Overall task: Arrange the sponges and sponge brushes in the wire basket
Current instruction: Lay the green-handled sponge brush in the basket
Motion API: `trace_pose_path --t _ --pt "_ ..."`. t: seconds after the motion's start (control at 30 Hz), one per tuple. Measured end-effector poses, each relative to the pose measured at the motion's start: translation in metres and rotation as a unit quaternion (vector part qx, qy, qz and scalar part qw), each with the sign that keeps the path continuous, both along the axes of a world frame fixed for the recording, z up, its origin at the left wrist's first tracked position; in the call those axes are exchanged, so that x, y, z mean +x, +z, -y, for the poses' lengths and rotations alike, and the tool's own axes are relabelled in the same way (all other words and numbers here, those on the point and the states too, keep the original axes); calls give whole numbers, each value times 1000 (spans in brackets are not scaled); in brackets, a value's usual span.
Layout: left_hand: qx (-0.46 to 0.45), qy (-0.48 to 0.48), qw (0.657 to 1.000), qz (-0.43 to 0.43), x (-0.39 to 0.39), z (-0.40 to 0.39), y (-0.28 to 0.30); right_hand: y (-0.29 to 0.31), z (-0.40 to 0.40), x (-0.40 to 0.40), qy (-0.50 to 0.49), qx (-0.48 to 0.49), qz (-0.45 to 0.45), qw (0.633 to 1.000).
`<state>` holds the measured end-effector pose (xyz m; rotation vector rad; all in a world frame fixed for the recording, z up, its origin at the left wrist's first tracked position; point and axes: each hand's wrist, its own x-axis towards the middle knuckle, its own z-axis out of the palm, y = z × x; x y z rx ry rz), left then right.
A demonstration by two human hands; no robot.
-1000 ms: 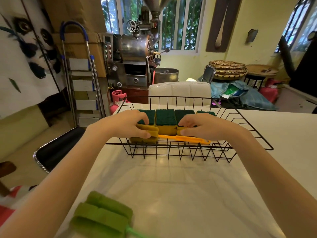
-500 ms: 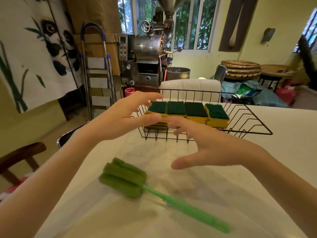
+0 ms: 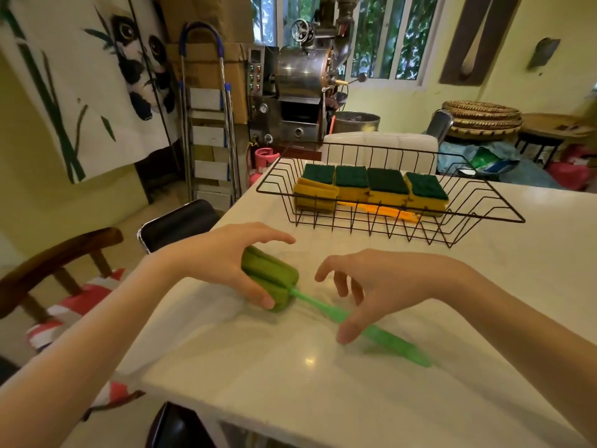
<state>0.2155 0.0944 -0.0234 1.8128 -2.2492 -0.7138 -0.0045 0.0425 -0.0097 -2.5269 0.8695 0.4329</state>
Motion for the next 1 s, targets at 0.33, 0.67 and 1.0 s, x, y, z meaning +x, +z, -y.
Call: trace_pose_path --t 0.33,0.67,1.0 --pt "-2 2 1000 12 0 4 -7 -10 6 -1 15 34 -9 999" --pt "-34 -33 998 28 -12 42 20 12 27 -14 -12 -25 26 999" --pt "-176 -85 980 -32 -38 97 81 47 61 -49 -81 -103 162 978"
